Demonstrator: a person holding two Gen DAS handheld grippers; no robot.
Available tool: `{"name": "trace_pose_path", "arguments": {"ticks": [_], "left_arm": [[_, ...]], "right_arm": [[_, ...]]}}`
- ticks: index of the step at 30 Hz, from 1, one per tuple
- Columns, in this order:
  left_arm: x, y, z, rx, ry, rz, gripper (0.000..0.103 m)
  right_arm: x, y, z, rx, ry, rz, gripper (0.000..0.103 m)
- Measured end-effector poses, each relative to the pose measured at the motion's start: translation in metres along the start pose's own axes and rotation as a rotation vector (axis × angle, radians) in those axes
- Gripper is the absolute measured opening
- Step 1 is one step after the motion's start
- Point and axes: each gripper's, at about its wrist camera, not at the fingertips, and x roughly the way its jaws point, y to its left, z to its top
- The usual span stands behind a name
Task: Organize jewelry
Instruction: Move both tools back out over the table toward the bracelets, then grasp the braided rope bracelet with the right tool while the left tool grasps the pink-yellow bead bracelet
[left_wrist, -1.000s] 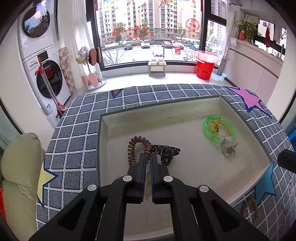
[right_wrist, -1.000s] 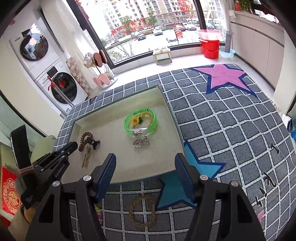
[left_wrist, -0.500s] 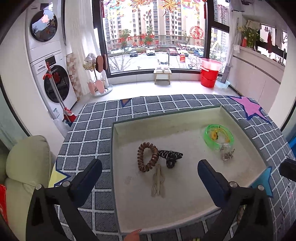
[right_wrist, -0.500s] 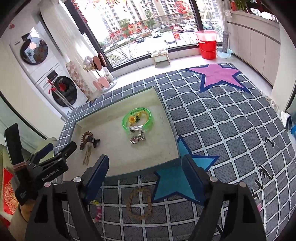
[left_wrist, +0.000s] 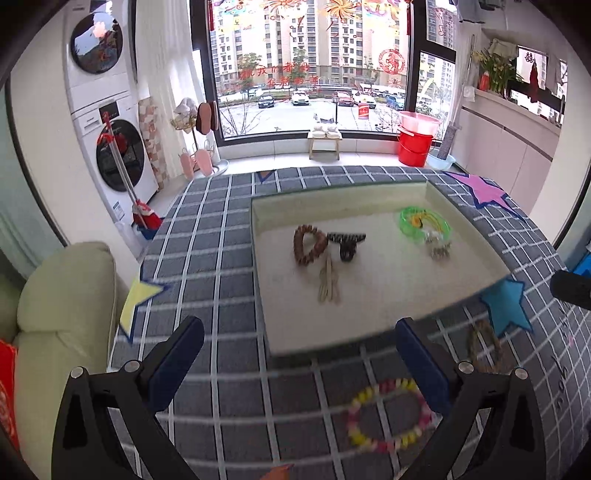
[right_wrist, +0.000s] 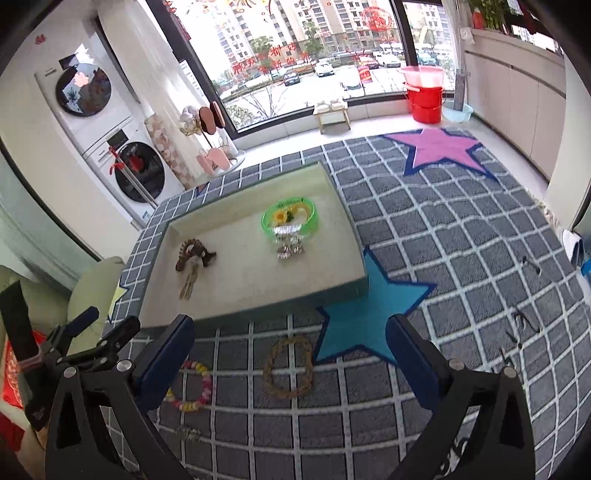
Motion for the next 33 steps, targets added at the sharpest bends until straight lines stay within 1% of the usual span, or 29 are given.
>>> {"name": "trace_pose_path", "arguments": {"ticks": [3,6,10,16,22,25,30,32,33], "left_arm": [[-0.006,0.001,-0.014,-0.008,0.027,-0.011,0.103],[-0.005,0.001,-0.027,-0.007,0.072,-0.042,0.103],[-0.001,-0.002,-0.042,-0.005,0.119,-0.057,0.103],[0.007,-0.006,-0.055,0.004,0.160,-0.036,0.103],[0.012,-0.006,-0.055,-0.021,0.183,-0.042,0.103],[0.014,-0.008,-0.056,-0.014,0.192,-0.037,0.103],[0.015,-0.011,-0.058,-0.002,0.201,-0.029,0.103],[0.014,-0.011,-0.058,0.003,0.202,-0.042,0.103],[0.014,-0.012,-0.057,0.008,0.201,-0.049,0.103]], "right_arm": [[0.003,-0.001,-0.009,-0.001,0.023,-0.012,0.103],[0.008,0.000,-0.020,-0.005,0.052,-0.026,0.103],[0.014,0.001,-0.031,-0.017,0.085,-0.049,0.103],[0.026,0.002,-0.042,-0.035,0.134,-0.082,0.103],[0.037,0.006,-0.045,-0.057,0.160,-0.101,0.103],[0.044,0.012,-0.047,-0.089,0.169,-0.125,0.103],[0.056,0.016,-0.047,-0.105,0.181,-0.146,0.103],[0.061,0.018,-0.046,-0.118,0.184,-0.156,0.102],[0.064,0.020,-0.045,-0.131,0.184,-0.164,0.100]]}}
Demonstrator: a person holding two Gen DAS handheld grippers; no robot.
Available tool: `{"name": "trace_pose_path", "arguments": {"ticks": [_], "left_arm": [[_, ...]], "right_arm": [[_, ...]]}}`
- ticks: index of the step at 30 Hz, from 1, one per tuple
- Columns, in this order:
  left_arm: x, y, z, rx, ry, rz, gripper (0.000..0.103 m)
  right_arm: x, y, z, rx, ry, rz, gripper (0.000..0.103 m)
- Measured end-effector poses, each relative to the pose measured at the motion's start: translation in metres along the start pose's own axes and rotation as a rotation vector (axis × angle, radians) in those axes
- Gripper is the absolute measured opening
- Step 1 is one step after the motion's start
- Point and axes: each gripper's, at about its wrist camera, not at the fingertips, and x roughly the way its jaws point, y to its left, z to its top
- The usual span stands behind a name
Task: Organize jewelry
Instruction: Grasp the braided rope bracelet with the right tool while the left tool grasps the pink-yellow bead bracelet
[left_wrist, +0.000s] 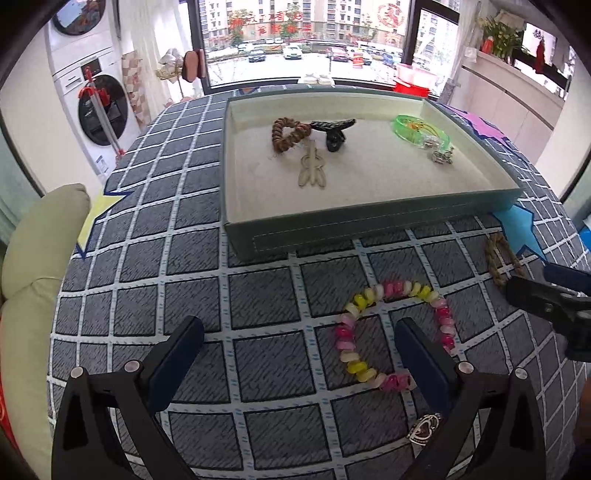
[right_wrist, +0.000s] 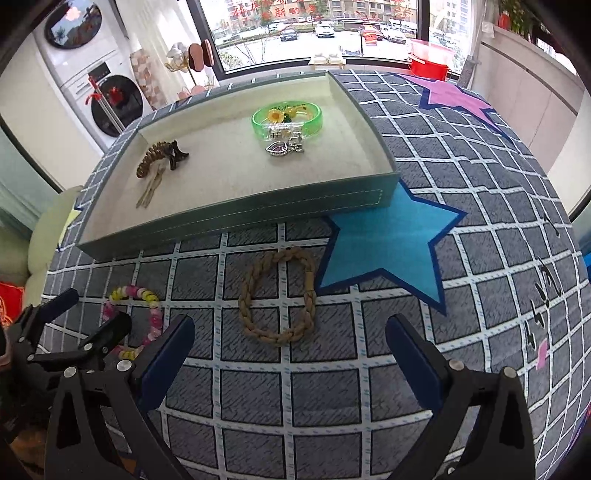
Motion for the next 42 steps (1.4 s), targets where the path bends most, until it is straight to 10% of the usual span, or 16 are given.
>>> {"name": "trace_pose_path", "arguments": {"ticks": [7,17,25,27,42], "left_arm": [[0.000,-0.007,0.004,0.029,-0.013,-0.007,0.102],[-0.006,-0.020,0.006,0.080,-0.017,-0.047,0.072],[-0.011,-0.027,0.005,0.113,-0.009,-0.073,0.045],[-0.011,-0.028,0.005,0.121,-0.011,-0.072,0.024],[-0.049,0.001,0.018,0.001,-0.101,-0.178,0.024]], "right_arm": [[0.010,0.020,0.000,-0.115,-0.008,-0.087,0.086],[0.004,0.030,0.001,-0.146,0.005,-0.066,0.058],[0.002,0.026,0.003,-0.121,0.003,-0.069,0.014],[0.000,0.022,0.002,-0.098,-0.003,-0.058,0.013],[-0.050,-0.014,0.009,0.015,-0.111,0.105,0.012]]}}
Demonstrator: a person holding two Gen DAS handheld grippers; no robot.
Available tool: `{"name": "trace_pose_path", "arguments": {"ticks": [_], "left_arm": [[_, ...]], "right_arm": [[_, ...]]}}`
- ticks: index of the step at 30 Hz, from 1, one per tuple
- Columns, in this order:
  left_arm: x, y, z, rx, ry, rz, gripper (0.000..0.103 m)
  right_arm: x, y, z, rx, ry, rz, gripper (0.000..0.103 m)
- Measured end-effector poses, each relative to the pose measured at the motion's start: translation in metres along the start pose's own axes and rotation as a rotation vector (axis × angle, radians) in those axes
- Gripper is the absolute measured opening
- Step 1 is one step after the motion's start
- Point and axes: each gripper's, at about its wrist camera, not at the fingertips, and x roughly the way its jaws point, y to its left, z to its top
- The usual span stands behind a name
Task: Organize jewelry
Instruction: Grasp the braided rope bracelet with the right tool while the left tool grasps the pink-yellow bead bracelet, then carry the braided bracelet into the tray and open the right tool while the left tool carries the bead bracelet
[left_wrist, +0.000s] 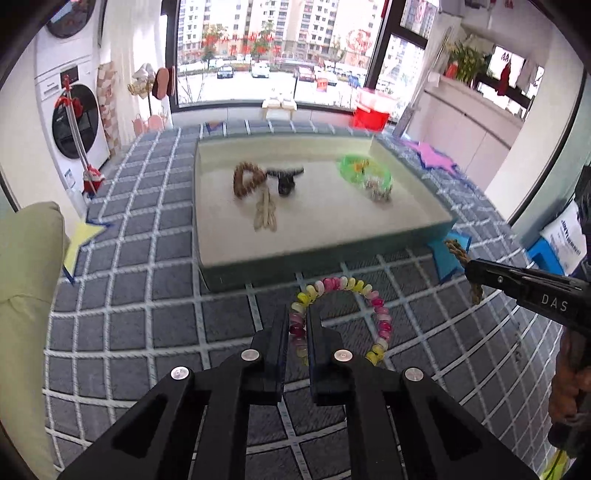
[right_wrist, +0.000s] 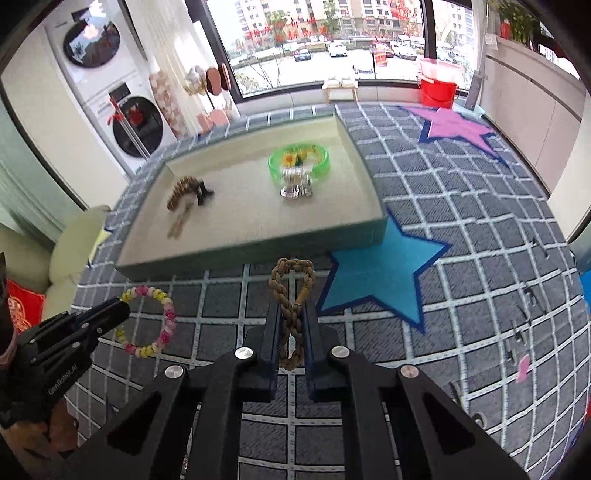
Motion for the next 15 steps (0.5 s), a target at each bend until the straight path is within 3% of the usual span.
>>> {"name": "trace_pose_path", "arguments": {"ticks": [7,15], "left_arm": [[-0.016,0.002,0.032,0.010,-0.085,0.005,0.024],[0.001,0.013,0.066,-0.013,-0.105,0.038,0.024]], "right_arm": [[-0.010,-0.002,0.026,0.012,-0.047,0.017,0.012],[0.000,0.000,0.054,0.001,-0.065,0.012,0.012]]}}
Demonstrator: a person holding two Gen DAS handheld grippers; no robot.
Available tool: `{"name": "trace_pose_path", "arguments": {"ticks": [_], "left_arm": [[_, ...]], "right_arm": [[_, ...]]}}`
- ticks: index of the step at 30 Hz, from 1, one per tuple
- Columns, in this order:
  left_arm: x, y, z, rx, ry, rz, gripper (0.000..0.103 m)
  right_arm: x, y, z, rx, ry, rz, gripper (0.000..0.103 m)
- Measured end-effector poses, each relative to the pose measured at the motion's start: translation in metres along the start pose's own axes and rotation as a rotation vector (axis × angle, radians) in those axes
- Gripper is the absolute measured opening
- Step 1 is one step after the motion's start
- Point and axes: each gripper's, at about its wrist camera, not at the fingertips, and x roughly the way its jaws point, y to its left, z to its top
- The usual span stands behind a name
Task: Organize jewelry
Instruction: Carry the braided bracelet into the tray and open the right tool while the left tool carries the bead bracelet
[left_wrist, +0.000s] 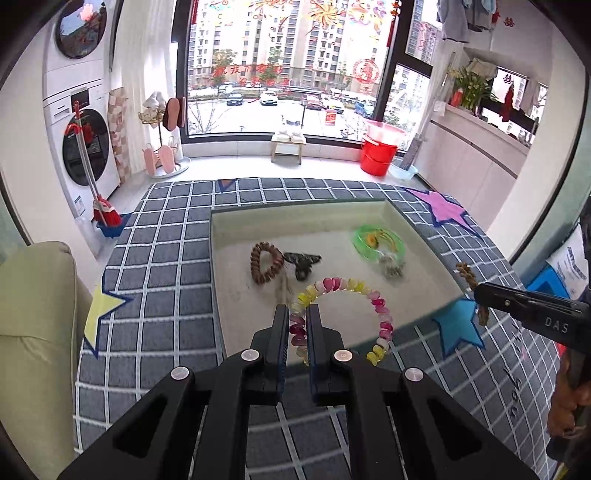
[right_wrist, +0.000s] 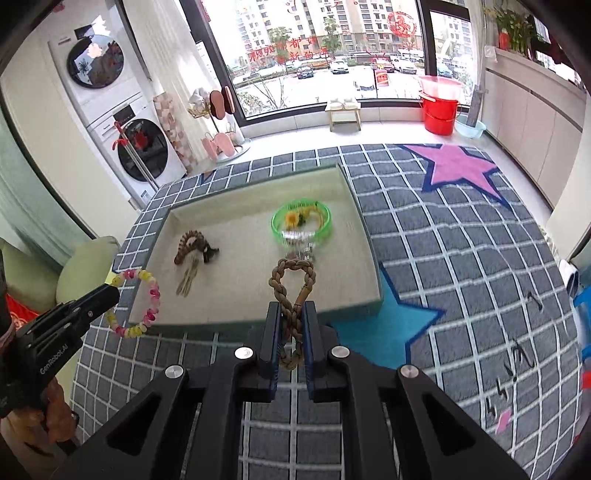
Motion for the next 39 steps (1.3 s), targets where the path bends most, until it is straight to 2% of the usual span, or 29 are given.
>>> {"name": "trace_pose_path", "arguments": {"ticks": [5,14,21,39], "left_arm": [[0.018,0.001,0.008,-0.010,0.014,0.004,0.024],[0.050,0.001,0.011,-0.011,0.050,0.017,0.024],[0.069,-0.003,0.015,0.022,0.065,0.056,0.024],[0.105,0.001,0.010,0.037,0.120,0.112,0.024]], "right_arm": [[0.019,-0.003,0.017,0.017,0.010,0.004,0.012],[0.051,-0.009,0.028,0.015,0.044,-0.023,0.012],[0.072,-0.018,0.034,0.047,0.067,-0.041,0.012],[0.112,-0.029,0.030,0.078,0.126,-0.056,0.012]]}}
